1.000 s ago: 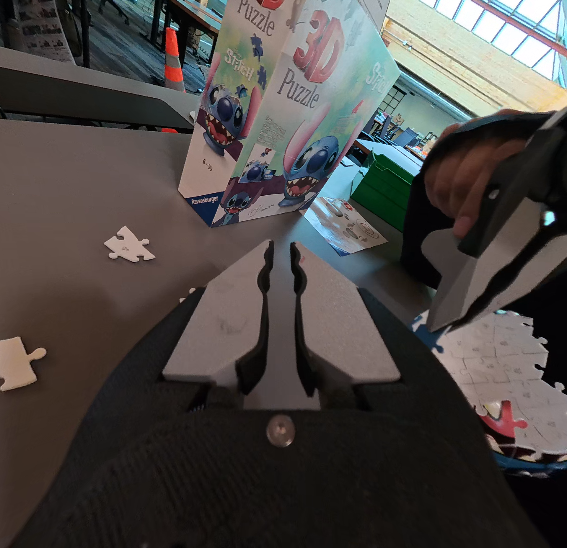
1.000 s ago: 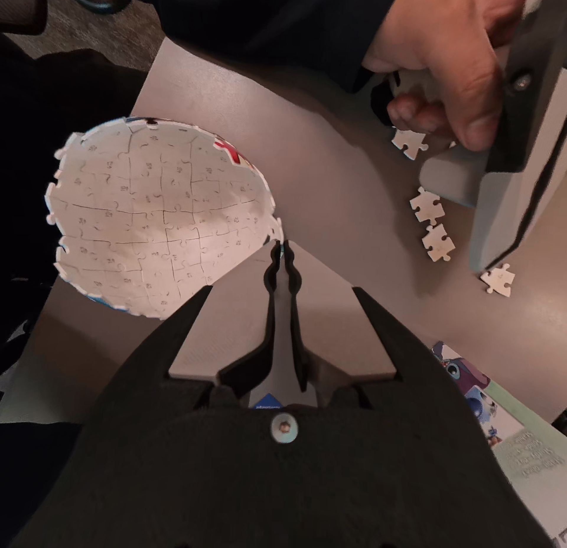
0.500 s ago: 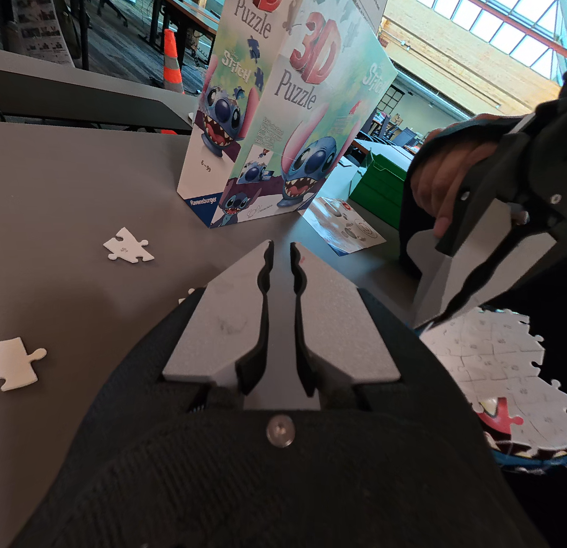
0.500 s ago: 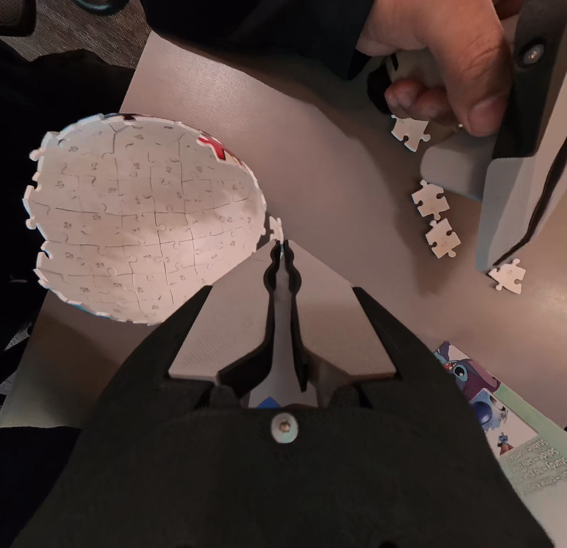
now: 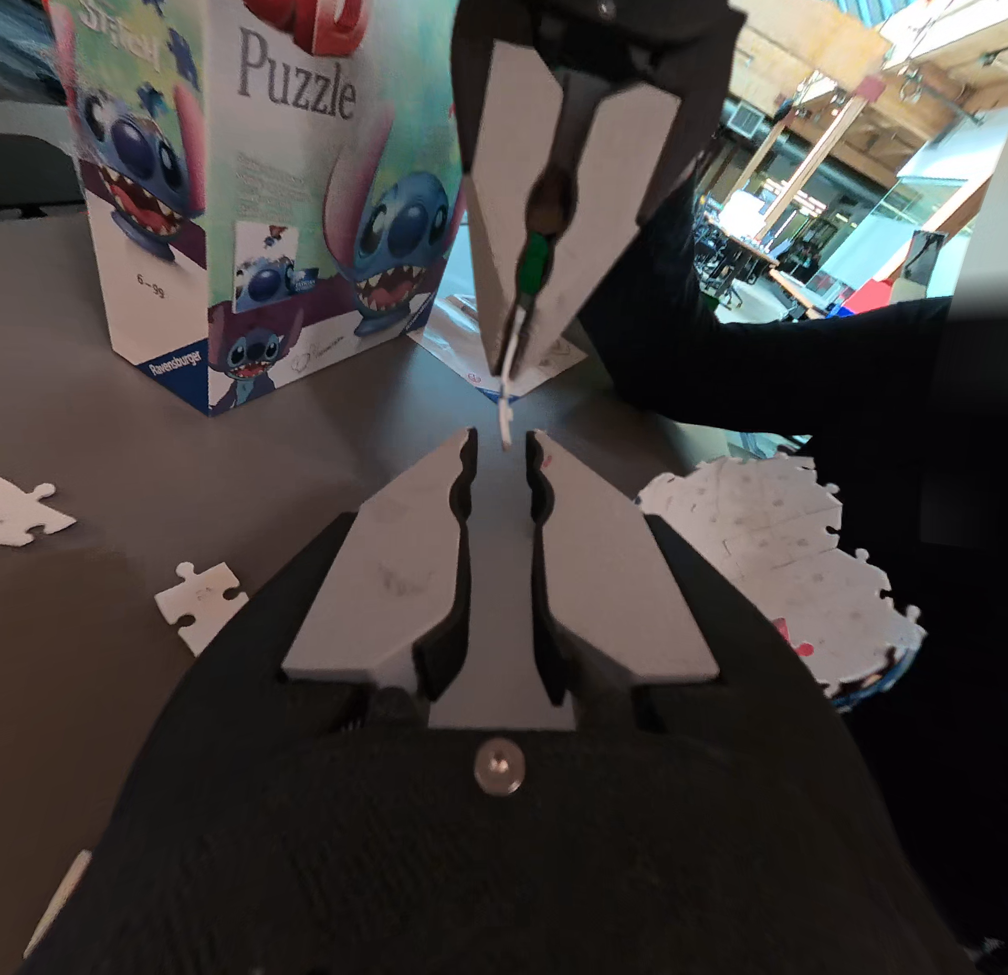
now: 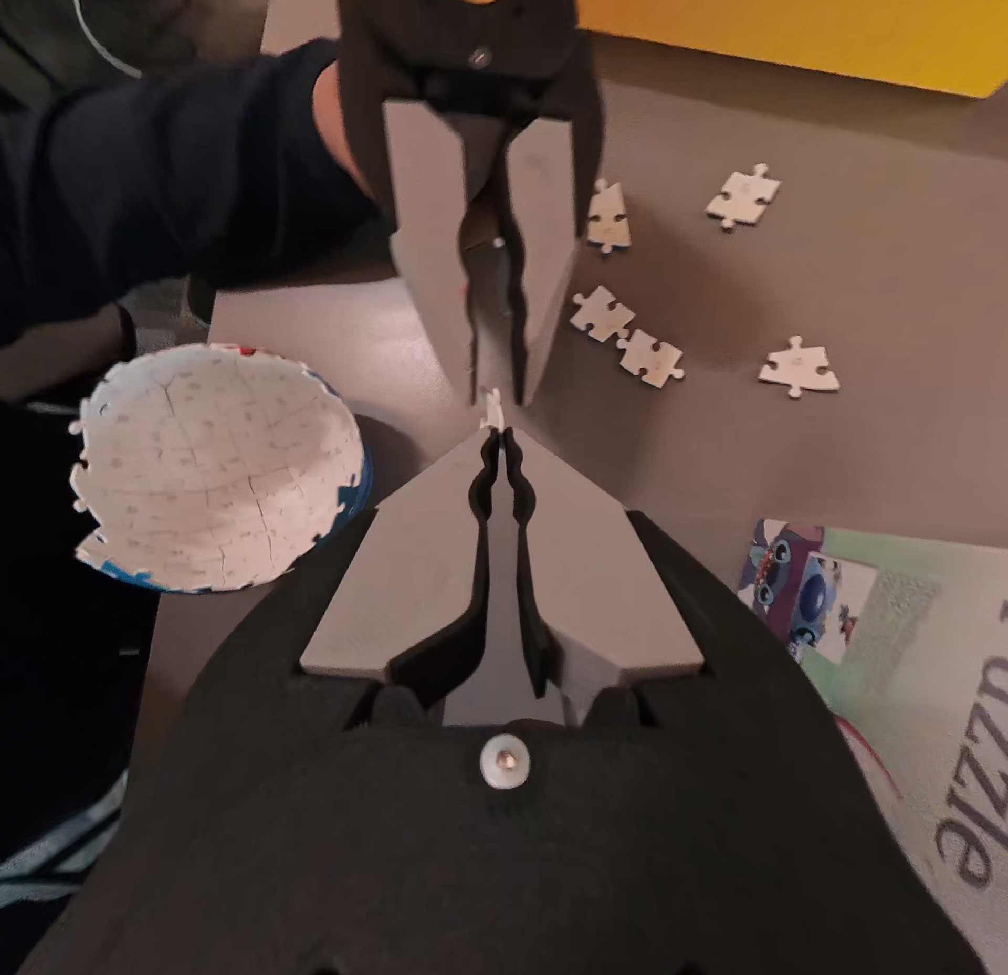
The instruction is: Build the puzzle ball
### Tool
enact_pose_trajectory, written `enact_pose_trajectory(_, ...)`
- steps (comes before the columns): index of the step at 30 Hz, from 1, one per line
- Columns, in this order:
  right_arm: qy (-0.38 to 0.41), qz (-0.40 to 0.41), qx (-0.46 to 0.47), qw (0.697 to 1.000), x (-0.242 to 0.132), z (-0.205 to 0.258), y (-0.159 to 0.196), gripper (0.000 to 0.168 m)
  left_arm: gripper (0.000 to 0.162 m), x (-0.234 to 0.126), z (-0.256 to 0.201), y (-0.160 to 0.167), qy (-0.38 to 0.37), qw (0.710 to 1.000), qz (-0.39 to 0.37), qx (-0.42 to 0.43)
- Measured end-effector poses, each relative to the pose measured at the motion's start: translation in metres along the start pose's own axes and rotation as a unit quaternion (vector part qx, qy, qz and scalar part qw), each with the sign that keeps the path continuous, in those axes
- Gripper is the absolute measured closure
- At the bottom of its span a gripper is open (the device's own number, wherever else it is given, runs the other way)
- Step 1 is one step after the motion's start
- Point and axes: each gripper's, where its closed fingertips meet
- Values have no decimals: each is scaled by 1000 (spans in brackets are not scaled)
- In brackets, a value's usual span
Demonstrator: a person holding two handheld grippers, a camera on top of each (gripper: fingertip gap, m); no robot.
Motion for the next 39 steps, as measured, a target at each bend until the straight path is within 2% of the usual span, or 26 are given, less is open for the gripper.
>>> enact_pose_trajectory(3, 17, -10, 15, 1000, -7, -11, 4, 168, 147, 2, 1, 3, 0, 1000, 8, -2)
enact_pose_trajectory(7, 20, -67, 27, 997, -8, -15, -13, 168, 147, 0, 3, -6, -3, 1000, -18, -5)
enact_pose_trajectory(10, 16, -100, 41, 994, -5, -18, -22, 168, 155, -5, 0, -17, 4, 998, -58, -1)
enact_pose_trajectory(11, 12, -113, 45, 993, -4, -19, -25, 168, 162, -8, 2, -20, -1, 998, -66, -1)
enact_pose_trajectory(13, 5, -127, 54, 990, -2, -20, -27, 168, 162, -12, 8, -21, -19, 997, -69, -2)
enact_pose_trajectory(15, -20, -123, 65, 990, 1, -17, -23, 166, 162, -12, 10, -17, -28, 998, -53, 7)
enact_pose_trajectory(18, -47, -72, 64, 994, 6, -9, -3, 168, 162, -11, 8, -10, -16, 999, -32, -7)
enact_pose_trajectory(21, -33, -58, 49, 997, 3, -7, 1, 168, 162, -12, 10, -7, -10, 999, -22, -24)
enact_pose_trajectory(22, -27, -69, 47, 996, 1, -8, -3, 166, 162, -11, 10, -4, -11, 1000, -12, -25)
enact_pose_trajectory(24, -25, -92, 37, 995, -1, -5, -15, 151, 162, -8, 10, 2, -17, 1000, 8, -22)
enact_pose_trajectory(29, -30, -59, 3, 998, 20, 7, -15, 155, 162, -1, 4, 14, -7, 999, 44, -20)
enact_pose_trajectory(31, -25, -37, -2, 999, 26, 6, -9, 168, 162, 0, 1, 17, -3, 998, 54, -16)
enact_pose_trajectory(34, -29, -47, 8, 998, 24, 4, -9, 168, 162, -2, 1, 15, -5, 999, 49, -13)
enact_pose_trajectory(39, -54, -86, 49, 994, 15, 0, -12, 168, 162, -19, 0, -11, -1, 999, -28, -17)
Point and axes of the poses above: each gripper's, where its closed fingertips meet, x out along the fingers, y out of its underside, z = x × y across the jaws, and after that the axes turned 14 degrees about -x, right-handed
